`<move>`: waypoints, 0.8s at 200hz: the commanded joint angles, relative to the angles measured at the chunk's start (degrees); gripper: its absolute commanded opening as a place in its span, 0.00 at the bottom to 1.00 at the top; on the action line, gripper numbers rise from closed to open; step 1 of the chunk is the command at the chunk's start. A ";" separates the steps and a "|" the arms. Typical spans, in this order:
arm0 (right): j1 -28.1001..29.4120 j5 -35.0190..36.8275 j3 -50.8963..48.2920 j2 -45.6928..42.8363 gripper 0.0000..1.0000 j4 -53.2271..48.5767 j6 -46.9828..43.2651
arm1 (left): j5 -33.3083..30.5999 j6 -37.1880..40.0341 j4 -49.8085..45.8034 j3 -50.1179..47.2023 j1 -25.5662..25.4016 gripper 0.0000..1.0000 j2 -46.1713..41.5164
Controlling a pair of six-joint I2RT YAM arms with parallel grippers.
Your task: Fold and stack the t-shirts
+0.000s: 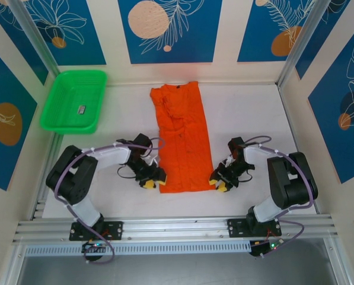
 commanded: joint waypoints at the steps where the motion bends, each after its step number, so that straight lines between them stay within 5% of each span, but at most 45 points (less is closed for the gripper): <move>1: 1.09 0.56 1.50 0.75 0.35 -1.69 -0.78 | 1.80 2.75 -0.86 -0.71 -0.60 0.55 1.46; 118: 1.58 0.26 1.39 1.31 0.06 -1.07 -0.87 | -2.03 3.83 -3.51 2.76 -4.57 0.29 4.02; 160: 1.65 -0.09 1.39 1.38 0.02 -1.24 -1.35 | -7.44 2.19 -4.18 3.28 -4.92 0.02 5.22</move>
